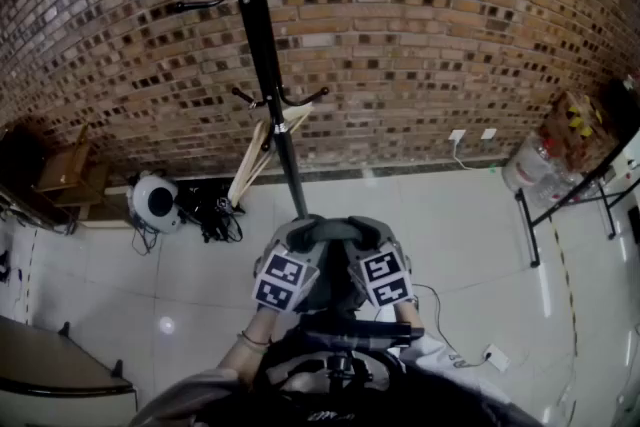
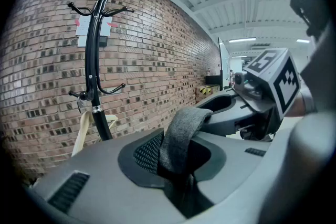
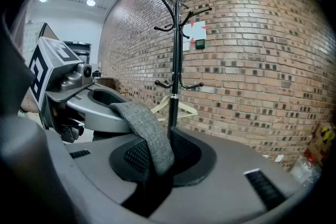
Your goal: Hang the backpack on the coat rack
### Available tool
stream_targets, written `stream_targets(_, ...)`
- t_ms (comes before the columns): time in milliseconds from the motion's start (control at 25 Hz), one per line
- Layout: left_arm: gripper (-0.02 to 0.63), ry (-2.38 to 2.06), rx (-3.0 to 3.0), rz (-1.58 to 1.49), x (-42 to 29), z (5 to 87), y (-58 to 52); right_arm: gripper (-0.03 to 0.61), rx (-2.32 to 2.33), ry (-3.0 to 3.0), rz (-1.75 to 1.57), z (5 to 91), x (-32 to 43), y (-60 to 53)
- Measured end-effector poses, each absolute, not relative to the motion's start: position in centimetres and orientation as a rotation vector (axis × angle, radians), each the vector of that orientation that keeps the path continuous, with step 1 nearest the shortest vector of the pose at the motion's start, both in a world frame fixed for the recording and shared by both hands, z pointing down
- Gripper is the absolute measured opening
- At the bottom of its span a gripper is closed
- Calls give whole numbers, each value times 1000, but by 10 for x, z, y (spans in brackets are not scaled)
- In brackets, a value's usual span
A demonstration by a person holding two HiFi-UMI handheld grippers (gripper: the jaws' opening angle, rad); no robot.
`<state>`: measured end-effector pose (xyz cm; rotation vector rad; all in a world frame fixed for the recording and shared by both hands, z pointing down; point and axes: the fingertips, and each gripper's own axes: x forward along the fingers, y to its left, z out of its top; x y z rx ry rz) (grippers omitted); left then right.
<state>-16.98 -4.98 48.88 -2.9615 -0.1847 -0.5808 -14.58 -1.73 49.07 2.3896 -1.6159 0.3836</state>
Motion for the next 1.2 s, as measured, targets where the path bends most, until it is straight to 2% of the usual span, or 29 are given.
stream_targets(760,89,-12,-3006,-560,9,454,-136,86,2223,-1742,312,456,37,-110)
stream_targets(1200,89,348,-2996,-576,73,455,-163,82,1984,-1929,172,457,107,-152)
